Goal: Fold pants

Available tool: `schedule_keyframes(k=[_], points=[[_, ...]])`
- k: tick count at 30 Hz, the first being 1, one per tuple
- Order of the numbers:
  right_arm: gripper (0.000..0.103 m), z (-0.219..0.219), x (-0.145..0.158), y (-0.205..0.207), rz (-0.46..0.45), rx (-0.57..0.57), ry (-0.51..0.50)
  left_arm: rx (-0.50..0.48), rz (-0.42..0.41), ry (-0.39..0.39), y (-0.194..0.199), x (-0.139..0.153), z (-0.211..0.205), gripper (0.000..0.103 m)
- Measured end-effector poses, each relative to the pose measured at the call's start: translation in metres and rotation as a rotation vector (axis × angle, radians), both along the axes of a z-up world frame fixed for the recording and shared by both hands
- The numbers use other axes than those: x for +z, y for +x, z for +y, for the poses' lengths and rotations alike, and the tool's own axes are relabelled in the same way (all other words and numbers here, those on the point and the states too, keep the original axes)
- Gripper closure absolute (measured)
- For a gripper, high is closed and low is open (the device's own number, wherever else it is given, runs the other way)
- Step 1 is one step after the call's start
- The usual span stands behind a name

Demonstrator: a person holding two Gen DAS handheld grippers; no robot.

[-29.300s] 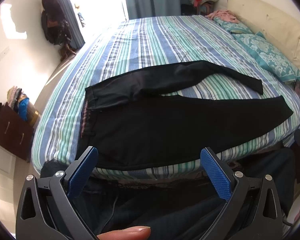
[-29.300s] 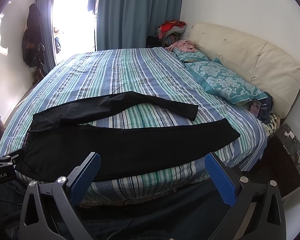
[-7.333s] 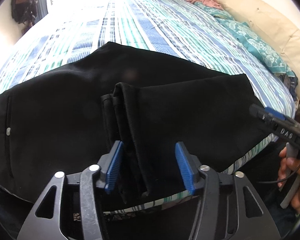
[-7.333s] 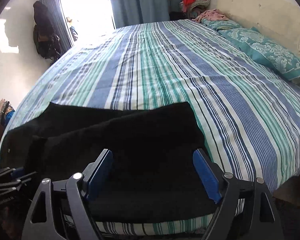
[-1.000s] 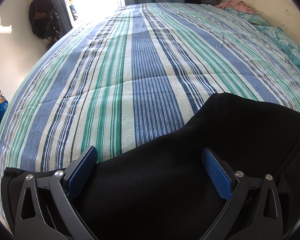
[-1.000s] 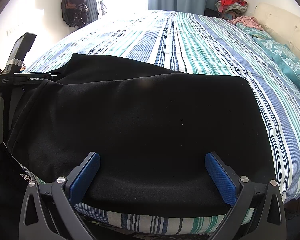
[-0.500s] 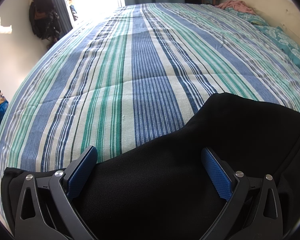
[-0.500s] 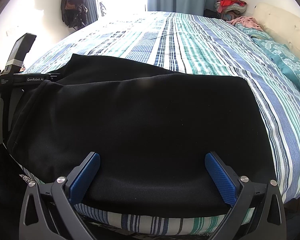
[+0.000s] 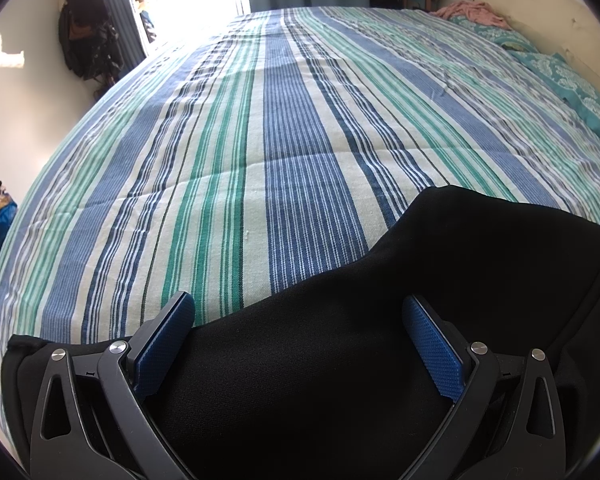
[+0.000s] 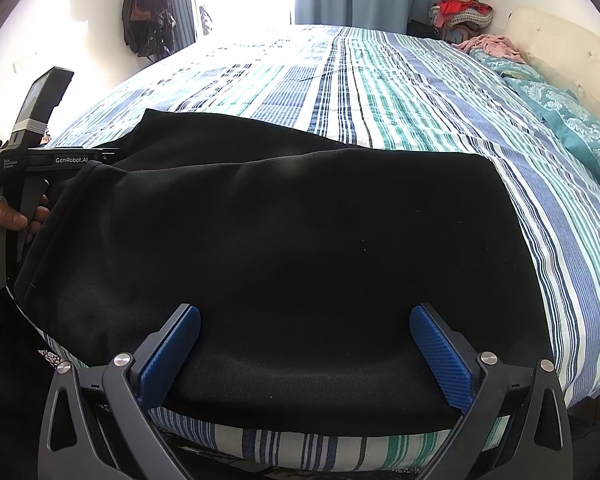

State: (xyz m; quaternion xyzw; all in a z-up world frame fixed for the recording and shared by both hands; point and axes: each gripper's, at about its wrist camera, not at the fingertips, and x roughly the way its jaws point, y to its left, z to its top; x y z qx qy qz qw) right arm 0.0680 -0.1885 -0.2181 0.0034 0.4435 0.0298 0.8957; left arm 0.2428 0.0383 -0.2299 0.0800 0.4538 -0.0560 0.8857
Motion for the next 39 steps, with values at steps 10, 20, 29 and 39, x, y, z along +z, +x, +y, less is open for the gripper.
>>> schedule_keyframes(k=[10, 20, 29, 39], points=[[0.0, -0.001, 0.001, 0.001, 0.006, 0.004, -0.001, -0.005, 0.039, -0.187, -0.052, 0.088, 0.077, 0.001], [0.0, 0.0, 0.0, 0.005, 0.008, -0.014, -0.003, 0.139, 0.353, -0.476, -0.053, 0.009, 0.197, 0.002], [0.0, -0.002, 0.004, 0.006, 0.021, -0.012, 0.006, 0.187, 0.31, -0.525, -0.067, -0.009, 0.188, 0.001], [0.0, -0.055, 0.049, -0.012, -0.134, -0.135, 0.293, 0.252, 0.302, -0.682, -0.088, 0.084, 0.162, 0.084]])
